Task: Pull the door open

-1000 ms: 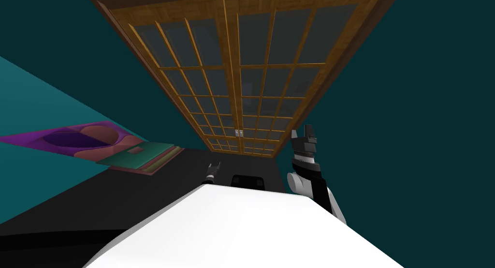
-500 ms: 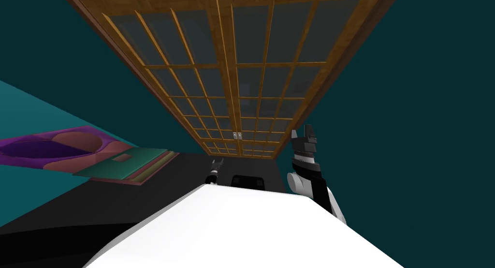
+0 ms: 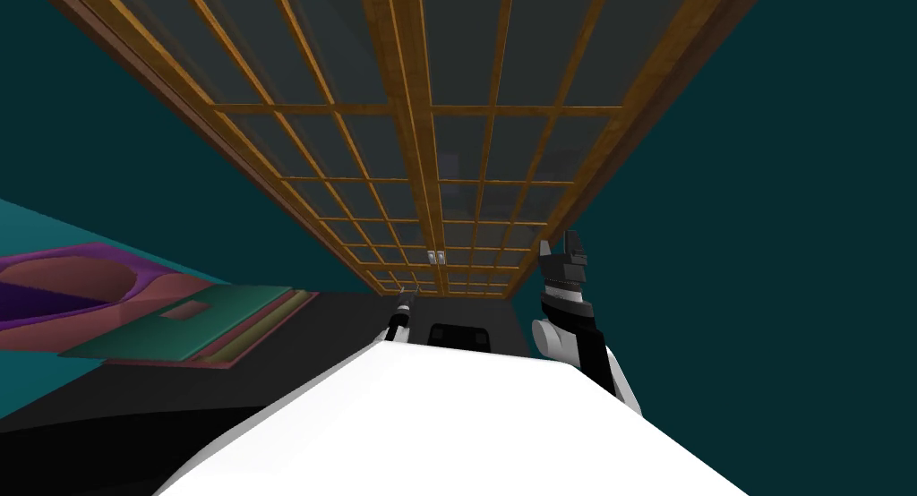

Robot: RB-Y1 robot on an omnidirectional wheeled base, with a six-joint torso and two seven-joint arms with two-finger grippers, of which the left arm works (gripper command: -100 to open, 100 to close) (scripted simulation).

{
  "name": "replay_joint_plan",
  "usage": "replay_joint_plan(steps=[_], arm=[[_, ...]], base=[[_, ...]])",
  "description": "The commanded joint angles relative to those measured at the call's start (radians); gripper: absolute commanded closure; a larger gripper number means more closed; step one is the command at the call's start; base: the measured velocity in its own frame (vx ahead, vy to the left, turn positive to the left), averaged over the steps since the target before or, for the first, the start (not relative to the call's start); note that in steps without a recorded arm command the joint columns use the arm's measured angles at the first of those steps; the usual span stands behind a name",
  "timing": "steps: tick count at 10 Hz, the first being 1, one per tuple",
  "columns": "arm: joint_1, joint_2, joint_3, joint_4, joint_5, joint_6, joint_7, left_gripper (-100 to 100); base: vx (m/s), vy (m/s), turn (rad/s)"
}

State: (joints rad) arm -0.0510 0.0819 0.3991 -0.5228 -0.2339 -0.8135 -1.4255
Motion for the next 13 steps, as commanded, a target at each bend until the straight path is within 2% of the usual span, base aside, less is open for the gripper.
replay_joint_plan(steps=[1, 2, 3, 4, 5, 6, 8, 10, 11, 12, 13], arm=[[-0.019, -0.019, -0.009, -0.027, -0.006, -0.001, 0.001, -100], [-0.019, -0.019, -0.009, -0.014, -0.006, -0.001, 0.001, -100], [-0.019, -0.019, -0.009, -0.027, -0.006, -0.001, 0.001, -100], [-0.048, -0.031, -0.015, -0.037, -0.009, -0.004, -0.001, -100], [-0.048, -0.031, -0.015, -0.037, -0.009, -0.004, -0.001, -100], [-0.071, -0.04, -0.022, -0.045, -0.011, -0.007, -0.001, -100], [-0.071, -0.04, -0.022, -0.045, -0.011, -0.007, -0.001, -100], [-0.11, -0.056, -0.032, -0.059, -0.015, -0.011, -0.001, -100], [-0.11, -0.056, -0.032, -0.059, -0.015, -0.011, -0.001, -100], [-0.098, -0.058, -0.035, -0.08, -0.017, 0.002, 0.003, -100], [-0.098, -0.058, -0.035, -0.08, -0.017, 0.002, 0.003, 100]], base=[[0.204, 0.06, -0.093], [0.144, 0.065, -0.038], [0.056, 0.024, 0.012], [0.116, 0.01, -0.096], [0.126, 0.03, -0.077], [0.155, 0.035, -0.084], [0.101, 0.009, -0.014], [0.127, -0.01, -0.09], [0.149, 0.019, -0.047], [0.065, 0.011, -0.005], [-0.009, -0.003, 0.005]])
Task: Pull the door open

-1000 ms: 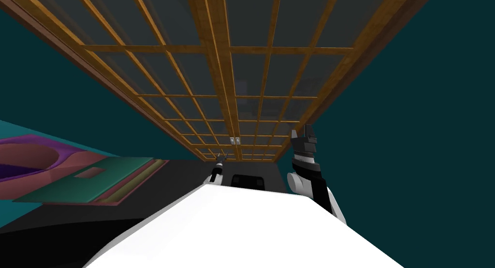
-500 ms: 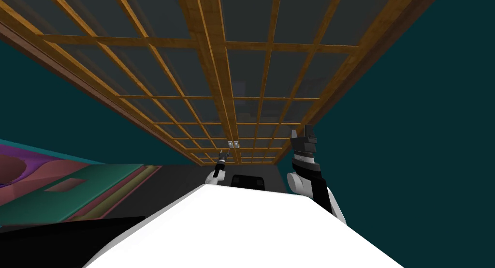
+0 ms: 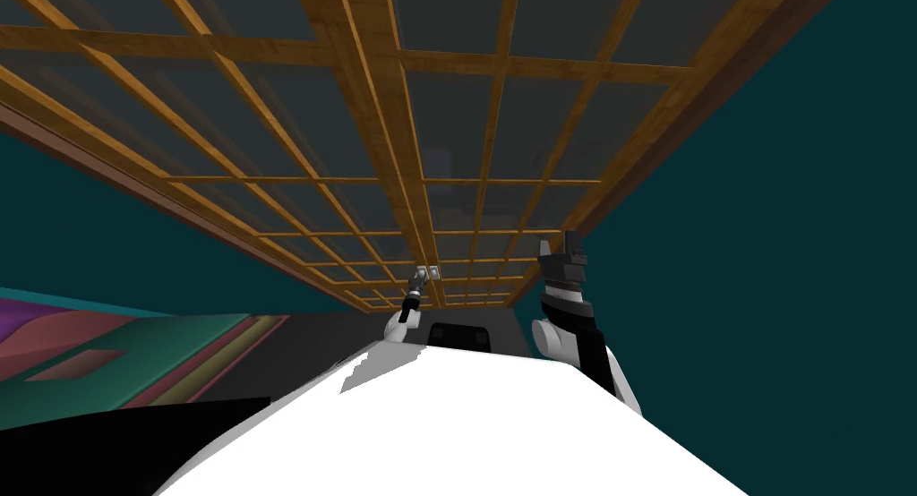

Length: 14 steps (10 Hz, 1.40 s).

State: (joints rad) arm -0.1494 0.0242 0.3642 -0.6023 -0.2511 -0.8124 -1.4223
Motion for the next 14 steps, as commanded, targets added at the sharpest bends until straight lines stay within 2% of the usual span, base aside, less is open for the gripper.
replay_joint_plan(steps=[1, 5, 6, 10, 12, 14], arm=[[0.001, 0.0, 0.0, 0.0, 0.0, 0.001, 0.0, 100], [0.001, 0.0, 0.0, 0.0, 0.0, 0.001, 0.0, 100], [0.019, 0.009, 0.002, 0.008, 0.006, 0.004, 0.014, 100], [0.037, 0.02, 0.006, 0.014, 0.013, 0.005, 0.03, 100], [0.067, 0.039, 0.012, 0.023, 0.027, 0.006, 0.059, 100], [0.067, 0.039, 0.012, 0.023, 0.027, 0.006, 0.059, 100]], base=[[-0.025, -0.012, -0.024], [-0.007, -0.001, 0.001], [-0.092, -0.012, 0.015], [-0.126, -0.021, 0.026], [-0.157, -0.006, 0.027], [-0.089, -0.008, 0.03]])
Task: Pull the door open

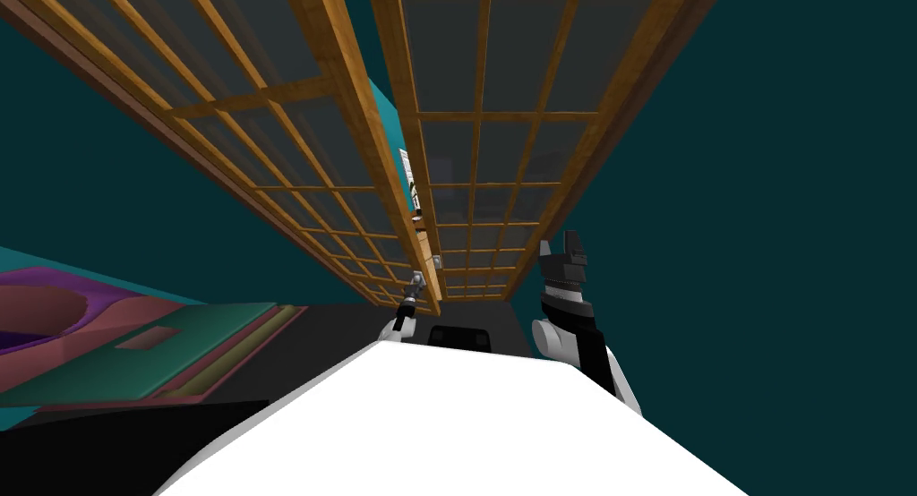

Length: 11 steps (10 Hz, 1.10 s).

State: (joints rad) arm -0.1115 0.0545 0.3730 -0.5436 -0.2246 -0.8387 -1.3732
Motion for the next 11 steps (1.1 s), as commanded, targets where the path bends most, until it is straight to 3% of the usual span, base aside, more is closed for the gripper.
replay_joint_plan(steps=[1, 2, 3, 5, 6, 7, 8, 9, 11], arm=[[0.029, 0.009, 0.003, -0.036, 0.0, 0.032, 0.01, 100], [0.029, 0.009, 0.003, -0.036, 0.0, 0.032, 0.01, 100], [0.044, 0.022, 0.004, -0.031, 0.013, 0.031, 0.041, 100], [0.044, 0.022, 0.004, -0.031, 0.013, 0.031, 0.041, 100], [0.06, 0.034, 0.005, -0.027, 0.025, 0.031, 0.072, 100], [0.06, 0.034, 0.005, -0.104, 0.025, 0.031, 0.072, 100], [0.06, 0.034, 0.005, -0.11, 0.025, 0.031, 0.072, 100], [0.06, 0.034, 0.005, -0.045, 0.025, 0.031, 0.072, 100], [0.06, 0.034, 0.005, -0.027, 0.025, 0.031, 0.072, 100]], base=[[-0.023, -0.002, -0.009], [0.005, 0.008, 0.007], [-0.063, -0.011, -0.003], [-0.068, -0.008, 0.005], [-0.082, -0.019, 0.018], [-0.129, -0.016, 0.052], [-0.077, 0.006, -0.006], [-0.01, 0.015, -0.021], [0.017, 0.0, 0.006]])
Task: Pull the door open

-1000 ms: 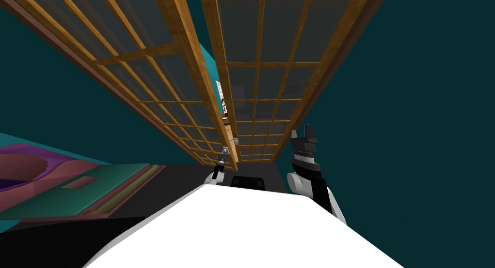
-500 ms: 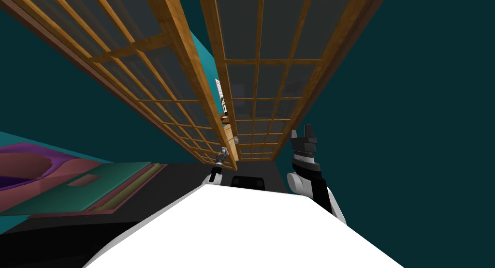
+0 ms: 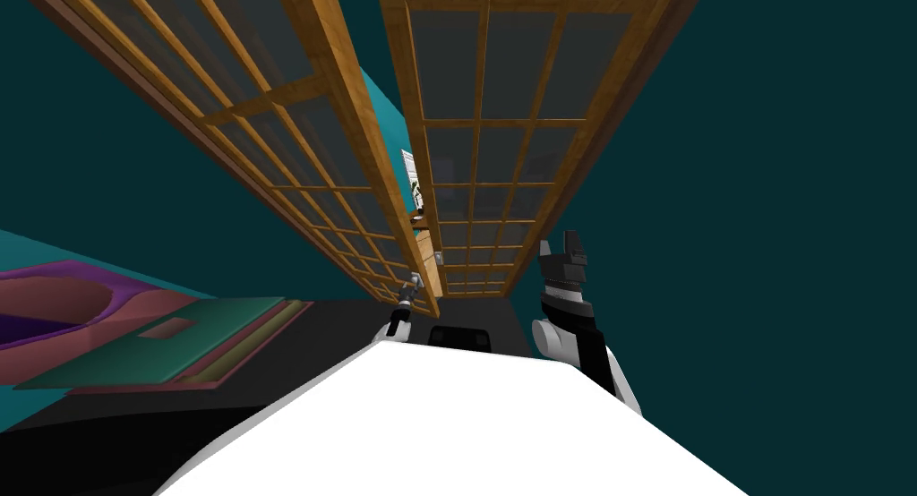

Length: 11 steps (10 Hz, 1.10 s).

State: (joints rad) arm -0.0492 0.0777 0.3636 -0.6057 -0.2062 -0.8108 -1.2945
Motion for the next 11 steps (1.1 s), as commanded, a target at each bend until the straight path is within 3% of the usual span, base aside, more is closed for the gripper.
replay_joint_plan(steps=[1, 2, 9, 10, 11], arm=[[-0.003, 0.011, 0.014, 0.035, 0.006, 0.003, -0.007, 100], [0.013, 0.024, 0.015, 0.039, 0.019, 0.003, 0.023, 100], [0.04, 0.052, 0.008, 0.045, 0.056, -0.001, 0.125, 100], [0.014, 0.064, -0.004, 0.08, 0.042, -0.031, 0.118, -100], [0.013, 0.067, -0.011, 0.078, 0.036, -0.036, 0.119, -100]], base=[[-0.005, -0.004, 0.001], [-0.081, -0.016, -0.002], [-0.092, 0.012, 0.014], [-0.099, 0.083, -0.1], [-0.177, 0.084, -0.108]])
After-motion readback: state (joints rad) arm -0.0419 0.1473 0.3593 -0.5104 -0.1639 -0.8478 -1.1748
